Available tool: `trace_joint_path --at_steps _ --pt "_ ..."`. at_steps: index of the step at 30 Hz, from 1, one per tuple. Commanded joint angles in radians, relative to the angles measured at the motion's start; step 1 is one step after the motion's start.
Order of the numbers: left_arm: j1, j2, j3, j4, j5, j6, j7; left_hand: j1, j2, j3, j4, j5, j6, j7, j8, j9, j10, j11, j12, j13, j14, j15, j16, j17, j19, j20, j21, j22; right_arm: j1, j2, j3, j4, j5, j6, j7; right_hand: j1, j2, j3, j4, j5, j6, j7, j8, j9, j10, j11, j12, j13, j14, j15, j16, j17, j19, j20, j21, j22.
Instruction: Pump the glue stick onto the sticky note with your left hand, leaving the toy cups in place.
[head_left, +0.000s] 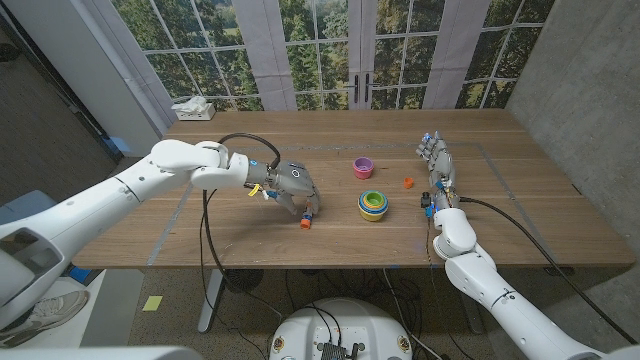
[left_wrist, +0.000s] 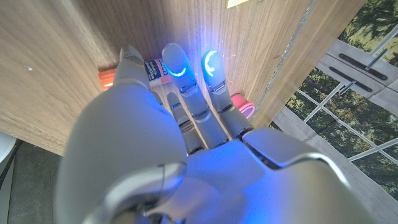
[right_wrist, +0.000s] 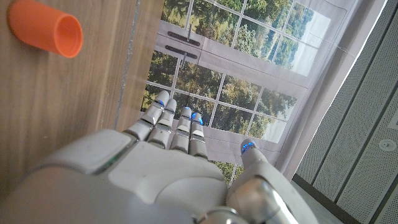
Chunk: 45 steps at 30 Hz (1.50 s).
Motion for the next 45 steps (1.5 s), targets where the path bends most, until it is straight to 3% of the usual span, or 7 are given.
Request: trace_joint_path --at_steps 1,14,21,26,33,39,45 --pt "0.008 -0.003 0.028 0.026 0.041 0.025 0.075 0.006 -0.001 0.008 -0.007 -0.010 0.011 0.002 -0.003 0.002 0.011 0.003 -0.003 0.001 0.010 0.001 0.007 0.001 0.011 -0.132 0.006 0.003 -0.005 -0.012 0.000 -0.020 -0.016 -0.008 -0.010 -0.009 0.003 -0.004 -0.002 0.000 0.004 0.010 0.006 0.004 0.008 0.000 0.006 0.001 0.014 -0.003 0.008 0.001 0.009 0.003 -0.003 0.006" --pt "0.030 0.004 0.051 0.045 0.068 0.066 0.168 0.010 0.008 0.031 -0.015 -0.032 0.050 0.019 0.001 0.001 0.042 0.001 0.000 0.003 0.015 0.001 0.015 -0.005 0.011 -0.131 0.007 0.010 -0.014 -0.025 -0.001 -0.049 -0.060 -0.023 -0.039 -0.010 0.004 -0.004 -0.005 0.000 0.008 0.009 0.006 0.004 0.012 0.001 0.006 0.000 0.022 0.002 0.010 -0.002 0.012 0.002 -0.011 0.006" --pt "0.038 0.001 0.065 0.066 0.075 0.084 0.206 0.034 0.030 0.061 -0.028 -0.038 0.060 0.032 0.000 0.004 0.076 0.001 0.006 0.006 0.005 0.001 0.016 0.002 -0.002 -0.132 0.008 0.023 -0.024 -0.029 0.002 -0.065 -0.060 -0.030 -0.044 -0.009 0.003 -0.005 -0.009 0.000 0.010 0.010 0.007 0.004 0.016 0.002 0.007 0.000 0.024 0.004 0.010 -0.004 0.014 0.001 -0.016 0.006" --pt "0.047 -0.001 0.079 0.099 0.099 0.094 0.296 0.034 0.020 0.064 -0.032 -0.043 0.075 0.037 0.003 0.006 0.101 0.002 0.010 0.008 0.006 0.001 0.025 0.006 0.000 -0.132 0.011 0.030 -0.033 -0.038 0.006 -0.088 -0.073 -0.048 -0.057 -0.009 0.004 -0.006 -0.011 0.000 0.011 0.008 0.007 0.004 0.020 0.001 0.008 -0.001 0.027 0.000 0.011 -0.005 0.015 0.001 -0.020 0.006" --pt "0.062 -0.002 0.097 0.125 0.105 0.118 0.370 0.043 0.011 0.081 -0.038 -0.041 0.120 0.063 0.015 0.012 0.226 0.005 0.041 0.021 -0.001 0.000 0.038 0.005 0.000 -0.133 0.014 0.054 -0.036 -0.045 0.011 -0.105 -0.073 -0.061 -0.059 -0.009 0.004 -0.006 -0.013 0.000 0.013 0.007 0.008 0.004 0.023 0.001 0.008 -0.001 0.034 0.000 0.013 -0.007 0.017 0.000 -0.024 0.006" --pt "0.064 -0.001 0.109 0.122 0.102 0.147 0.348 0.079 0.040 0.125 -0.044 -0.036 0.206 0.097 0.037 0.020 0.350 0.006 0.070 0.050 0.011 -0.001 0.073 0.034 0.004 -0.133 0.008 0.077 -0.033 -0.050 0.011 -0.108 -0.083 -0.069 -0.061 -0.009 0.005 -0.006 -0.015 0.000 0.015 0.007 0.008 0.004 0.025 0.001 0.008 -0.001 0.034 0.001 0.013 -0.008 0.018 -0.001 -0.029 0.006" --pt "0.055 -0.007 0.122 0.138 0.099 0.154 0.350 0.063 0.080 0.174 -0.038 -0.036 0.284 0.113 0.050 0.023 0.448 0.009 0.100 0.087 -0.024 0.001 0.042 0.127 0.016 -0.134 0.019 0.165 -0.034 -0.052 0.013 -0.110 -0.088 -0.068 -0.065 -0.010 0.006 -0.007 -0.016 0.000 0.017 0.006 0.008 0.004 0.026 0.002 0.008 -0.001 0.035 0.001 0.013 -0.009 0.020 0.000 -0.032 0.006"
